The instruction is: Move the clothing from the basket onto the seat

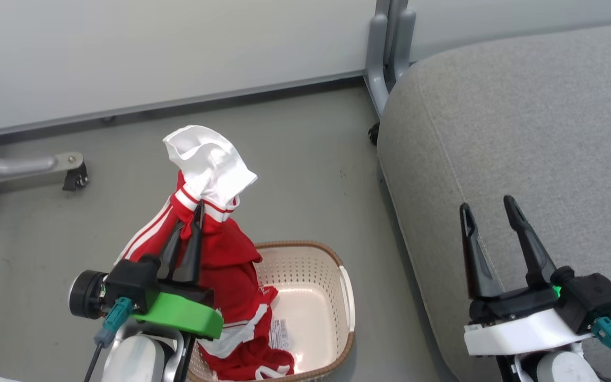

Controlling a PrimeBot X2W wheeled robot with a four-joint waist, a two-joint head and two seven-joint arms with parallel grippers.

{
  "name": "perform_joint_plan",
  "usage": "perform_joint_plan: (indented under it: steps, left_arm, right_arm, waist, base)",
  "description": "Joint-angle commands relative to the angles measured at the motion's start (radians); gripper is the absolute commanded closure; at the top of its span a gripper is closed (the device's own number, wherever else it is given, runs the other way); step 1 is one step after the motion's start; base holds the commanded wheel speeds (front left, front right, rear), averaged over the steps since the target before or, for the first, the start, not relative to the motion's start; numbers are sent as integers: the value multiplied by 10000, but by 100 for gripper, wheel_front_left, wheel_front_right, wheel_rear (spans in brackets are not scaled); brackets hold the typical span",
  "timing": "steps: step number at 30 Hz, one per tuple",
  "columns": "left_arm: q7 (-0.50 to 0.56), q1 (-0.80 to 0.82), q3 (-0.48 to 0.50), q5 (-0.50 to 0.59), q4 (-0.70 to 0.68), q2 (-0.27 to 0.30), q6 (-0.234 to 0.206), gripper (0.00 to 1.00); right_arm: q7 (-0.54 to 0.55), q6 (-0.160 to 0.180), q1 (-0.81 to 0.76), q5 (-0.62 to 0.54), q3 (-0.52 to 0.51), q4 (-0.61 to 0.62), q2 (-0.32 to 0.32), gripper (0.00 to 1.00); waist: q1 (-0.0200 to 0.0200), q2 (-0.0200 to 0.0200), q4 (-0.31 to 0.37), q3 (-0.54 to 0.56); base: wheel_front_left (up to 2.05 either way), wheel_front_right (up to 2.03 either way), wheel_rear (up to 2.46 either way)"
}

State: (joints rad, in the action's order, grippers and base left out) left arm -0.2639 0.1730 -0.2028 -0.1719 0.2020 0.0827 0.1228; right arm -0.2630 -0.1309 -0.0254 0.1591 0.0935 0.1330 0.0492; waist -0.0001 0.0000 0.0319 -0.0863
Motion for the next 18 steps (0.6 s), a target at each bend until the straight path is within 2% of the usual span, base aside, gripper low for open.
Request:
perform_joint_plan:
  steps: [1,10,16,18]
  left_arm:
    - [-9,-240,19,65,-102,-14,28,100]
    - [-9,40,-267,-293,-547,-253,85,100]
    - [-9,585,-1100,-1030,-720,-314,74,100]
    - [-9,835,-1557,-1412,-825,-317,-97,100]
  right_arm:
    - [-29,3,-246,-66,74,-66,24,0]
    - [-29,3,-427,-464,1297,-545,31,0]
    - [-29,3,-12,-855,2504,-1166,223,0]
    - [-29,3,150,-913,2968,-1452,261,0]
  waist:
    - [1,0,-129,1060]
    - [1,0,-179,1339]
    - [1,0,-289,1372]
    - [1,0,-299,1388]
  base:
    - [0,0,0]
    - [0,0,0]
    - [0,0,0]
    - [0,0,0]
